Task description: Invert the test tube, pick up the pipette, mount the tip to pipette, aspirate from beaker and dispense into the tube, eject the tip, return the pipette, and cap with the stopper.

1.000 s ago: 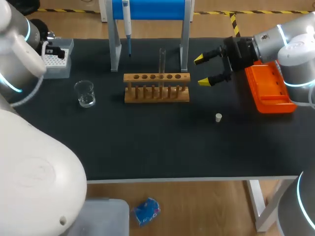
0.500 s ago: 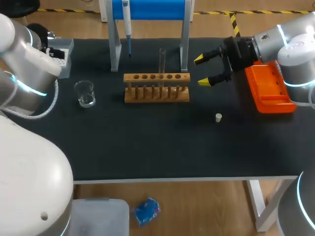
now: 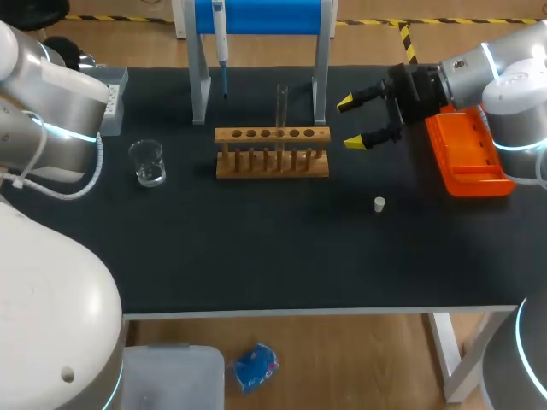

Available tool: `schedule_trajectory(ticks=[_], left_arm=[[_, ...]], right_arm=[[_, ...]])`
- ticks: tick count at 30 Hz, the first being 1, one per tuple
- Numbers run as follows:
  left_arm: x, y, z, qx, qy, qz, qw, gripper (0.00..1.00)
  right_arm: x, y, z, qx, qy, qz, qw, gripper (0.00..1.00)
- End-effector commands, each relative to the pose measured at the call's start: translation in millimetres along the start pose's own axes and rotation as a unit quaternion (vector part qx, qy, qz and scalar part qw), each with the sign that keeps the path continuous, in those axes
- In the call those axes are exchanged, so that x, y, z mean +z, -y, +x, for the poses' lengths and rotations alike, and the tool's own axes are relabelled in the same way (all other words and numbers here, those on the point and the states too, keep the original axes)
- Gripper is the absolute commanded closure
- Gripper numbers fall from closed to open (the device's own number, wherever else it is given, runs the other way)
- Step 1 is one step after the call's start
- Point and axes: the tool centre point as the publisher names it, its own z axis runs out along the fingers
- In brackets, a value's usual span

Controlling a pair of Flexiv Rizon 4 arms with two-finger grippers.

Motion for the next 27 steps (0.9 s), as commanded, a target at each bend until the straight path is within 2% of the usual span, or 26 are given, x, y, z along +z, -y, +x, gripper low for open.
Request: schedule_trajectory(ticks=[1,11,13,14,15,18,20,23,27], left_arm=[[10.2,0.1,1.6,-0.002,0.004,-0.005,1.0,0.0],[16.5,-1.7,2.4,-0.013,0.007,-0.009,1.0,0.0],[16.8,-1.7,2.4,-0.013,0.008,-0.009,1.0,0.07],[16.9,-1.6,2.4,-0.014,0.008,-0.009,1.0,0.22],[17.3,-1.4,2.5,-0.013,0.009,-0.009,1.0,0.27],[17.8,-0.7,2.6,-0.013,0.011,-0.008,1.0,0.28],[18.1,-0.2,2.4,-0.014,0.012,-0.007,1.0,0.33],[18.8,0.7,2.8,-0.013,0.012,-0.007,1.0,0.27],[19.6,1.7,4.4,-0.01,0.012,-0.008,1.0,0.33]], right_arm=[[-0.4,-0.6,0.4,0.0,0.0,0.001,1.0,0.0],[-0.4,-0.6,0.4,0.0,0.0,0.001,1.0,0.0],[-0.4,-0.6,0.4,0.0,0.0,0.001,1.0,0.0],[-0.4,-0.6,0.4,0.0,0.0,0.001,1.0,0.0],[-0.4,-0.6,0.4,0.0,0.0,0.001,1.0,0.0],[-0.4,-0.6,0.4,0.0,0.0,0.001,1.0,0.0],[-0.4,-0.6,0.4,0.0,0.0,0.001,1.0,0.0],[-0.4,-0.6,0.4,0.0,0.0,0.001,1.0,0.0],[-0.4,-0.6,0.4,0.0,0.0,0.001,1.0,0.0]])
